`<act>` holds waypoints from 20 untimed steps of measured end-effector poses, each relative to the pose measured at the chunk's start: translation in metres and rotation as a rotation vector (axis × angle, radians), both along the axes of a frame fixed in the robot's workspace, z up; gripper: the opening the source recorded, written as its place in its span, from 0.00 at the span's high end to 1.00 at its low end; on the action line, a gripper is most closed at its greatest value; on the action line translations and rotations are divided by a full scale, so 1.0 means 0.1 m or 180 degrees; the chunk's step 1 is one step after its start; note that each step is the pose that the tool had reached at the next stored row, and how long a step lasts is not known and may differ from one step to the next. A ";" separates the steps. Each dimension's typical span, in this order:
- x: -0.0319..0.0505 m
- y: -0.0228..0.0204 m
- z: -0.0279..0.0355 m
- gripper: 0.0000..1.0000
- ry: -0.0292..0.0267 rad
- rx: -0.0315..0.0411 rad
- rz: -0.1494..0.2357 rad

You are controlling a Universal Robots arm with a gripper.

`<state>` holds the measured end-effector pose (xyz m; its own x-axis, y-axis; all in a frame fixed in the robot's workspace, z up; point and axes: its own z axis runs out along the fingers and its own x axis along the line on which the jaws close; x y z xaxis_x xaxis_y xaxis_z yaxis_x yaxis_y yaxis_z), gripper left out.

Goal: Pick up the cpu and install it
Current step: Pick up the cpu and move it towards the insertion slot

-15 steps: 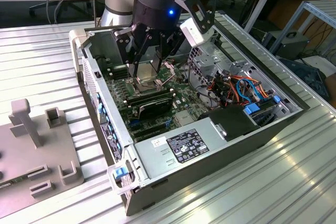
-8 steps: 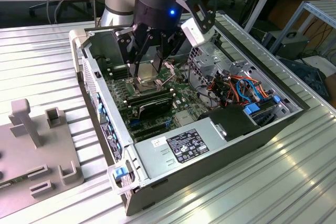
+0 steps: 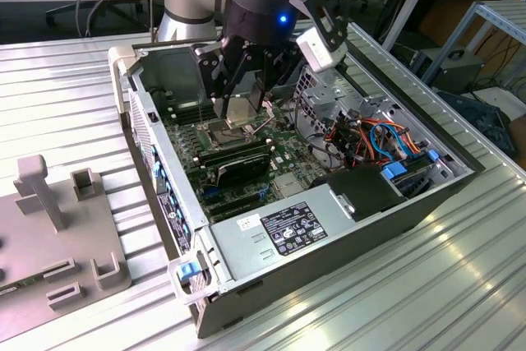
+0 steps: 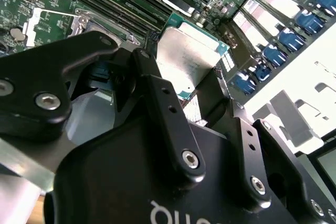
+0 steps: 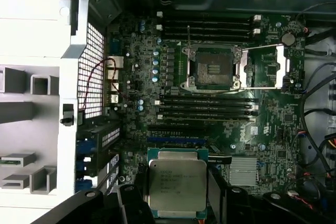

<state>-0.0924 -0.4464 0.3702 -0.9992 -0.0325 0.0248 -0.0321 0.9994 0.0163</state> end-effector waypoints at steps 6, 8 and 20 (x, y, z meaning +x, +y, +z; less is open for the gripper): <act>0.122 0.000 -0.006 0.45 0.0000 0.0000 0.0000; 0.160 0.000 -0.007 0.45 0.0000 0.0000 0.0000; 0.364 0.000 -0.016 0.45 0.0000 0.0000 0.0000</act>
